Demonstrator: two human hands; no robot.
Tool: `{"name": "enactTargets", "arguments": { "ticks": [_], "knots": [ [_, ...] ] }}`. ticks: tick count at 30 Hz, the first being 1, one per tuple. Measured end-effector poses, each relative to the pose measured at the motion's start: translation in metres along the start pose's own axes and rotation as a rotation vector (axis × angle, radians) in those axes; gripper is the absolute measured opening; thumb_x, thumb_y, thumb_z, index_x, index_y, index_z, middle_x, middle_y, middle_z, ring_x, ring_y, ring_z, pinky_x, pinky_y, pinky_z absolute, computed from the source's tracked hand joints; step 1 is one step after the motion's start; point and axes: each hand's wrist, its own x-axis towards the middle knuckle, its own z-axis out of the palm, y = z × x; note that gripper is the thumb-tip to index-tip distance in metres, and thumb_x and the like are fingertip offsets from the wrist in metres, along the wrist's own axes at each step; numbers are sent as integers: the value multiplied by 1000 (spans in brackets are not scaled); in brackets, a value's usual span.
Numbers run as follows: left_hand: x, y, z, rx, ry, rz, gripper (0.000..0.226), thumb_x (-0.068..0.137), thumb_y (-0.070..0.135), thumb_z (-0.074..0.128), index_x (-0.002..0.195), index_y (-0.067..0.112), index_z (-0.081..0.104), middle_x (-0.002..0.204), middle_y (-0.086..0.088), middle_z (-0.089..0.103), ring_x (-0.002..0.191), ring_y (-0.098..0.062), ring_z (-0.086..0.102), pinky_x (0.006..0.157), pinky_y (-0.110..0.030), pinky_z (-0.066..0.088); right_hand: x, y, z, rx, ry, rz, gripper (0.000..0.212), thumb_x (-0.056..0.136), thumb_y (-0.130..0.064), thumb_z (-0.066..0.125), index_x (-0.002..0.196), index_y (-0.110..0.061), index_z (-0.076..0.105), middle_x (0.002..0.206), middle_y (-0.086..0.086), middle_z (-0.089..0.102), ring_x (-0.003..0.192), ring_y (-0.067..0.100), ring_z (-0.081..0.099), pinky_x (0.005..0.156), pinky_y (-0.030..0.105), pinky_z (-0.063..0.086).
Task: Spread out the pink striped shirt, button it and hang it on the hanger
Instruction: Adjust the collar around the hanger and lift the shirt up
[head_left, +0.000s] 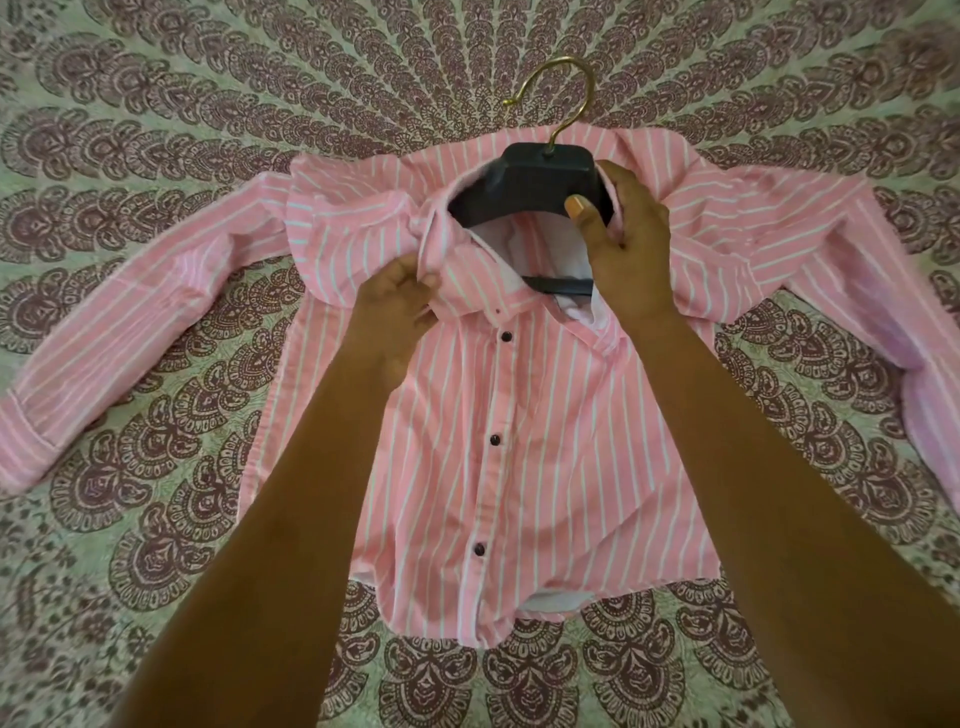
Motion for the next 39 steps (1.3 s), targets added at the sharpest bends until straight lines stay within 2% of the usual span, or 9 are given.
{"name": "enactTargets", "arguments": {
  "ticks": [7, 12, 15, 17, 25, 28, 32, 36, 39],
  "knots": [
    [-9, 2, 10, -401, -108, -92, 36, 88, 3, 32, 87, 14, 66, 86, -3, 67, 82, -18, 65, 77, -33, 53, 2, 2, 1, 23, 14, 14, 57, 84, -52, 49, 119, -10, 58, 106, 11, 67, 100, 29, 60, 90, 50, 45],
    [10, 8, 29, 217, 222, -220, 24, 91, 12, 36, 80, 13, 57, 75, -1, 55, 78, -22, 55, 78, -36, 49, -3, 3, 0, 40, 11, 16, 53, 84, -49, 50, 120, -11, 57, 103, 12, 66, 99, 29, 60, 91, 50, 44],
    [11, 14, 28, 458, 192, 22, 19, 93, 22, 48, 76, 20, 57, 69, 7, 49, 64, -8, 46, 60, -23, 40, -2, 3, 0, 46, 11, 22, 54, 84, -52, 50, 120, -12, 57, 105, 10, 66, 101, 29, 60, 91, 50, 45],
    [8, 15, 23, 485, 253, 223, 20, 88, 32, 59, 70, 25, 55, 62, 12, 47, 56, -3, 42, 55, -20, 33, -1, 3, 1, 43, 15, 27, 55, 84, -53, 49, 120, -13, 57, 106, 10, 66, 101, 29, 60, 91, 50, 45],
    [8, 31, 32, 545, 353, 624, 35, 75, 29, 72, 105, 17, 57, 74, 10, 56, 57, 3, 51, 61, -16, 43, -11, -1, -1, 30, 33, -29, 50, 86, -45, 50, 119, -8, 57, 111, 10, 65, 103, 28, 58, 93, 50, 43],
    [18, 38, 36, 593, 304, 568, 23, 80, 27, 68, 98, 14, 66, 77, 6, 60, 56, 6, 50, 64, -16, 42, -11, -1, -1, 35, 36, -26, 50, 86, -45, 51, 120, -9, 57, 110, 9, 65, 103, 27, 59, 92, 50, 43],
    [27, 47, 26, 508, 210, 418, 11, 83, 20, 64, 73, 23, 66, 48, 16, 56, 50, -1, 45, 61, -25, 39, -10, 2, -2, 37, 21, -18, 51, 86, -47, 49, 119, -9, 57, 108, 8, 66, 101, 26, 59, 90, 50, 44],
    [24, 58, 30, 786, 237, 450, 18, 89, 8, 48, 89, 3, 65, 85, -13, 66, 81, -28, 58, 72, -32, 41, -14, -3, -2, 27, 37, -30, 50, 85, -45, 49, 119, -8, 57, 110, 8, 64, 102, 26, 57, 95, 47, 41],
    [26, 59, 36, 736, 290, 374, 24, 94, 7, 36, 97, -4, 58, 103, -26, 61, 98, -36, 55, 74, -34, 38, -16, -6, -3, 29, 40, -37, 50, 85, -43, 48, 119, -8, 57, 109, 8, 64, 101, 23, 56, 95, 42, 40]
  ]
}}
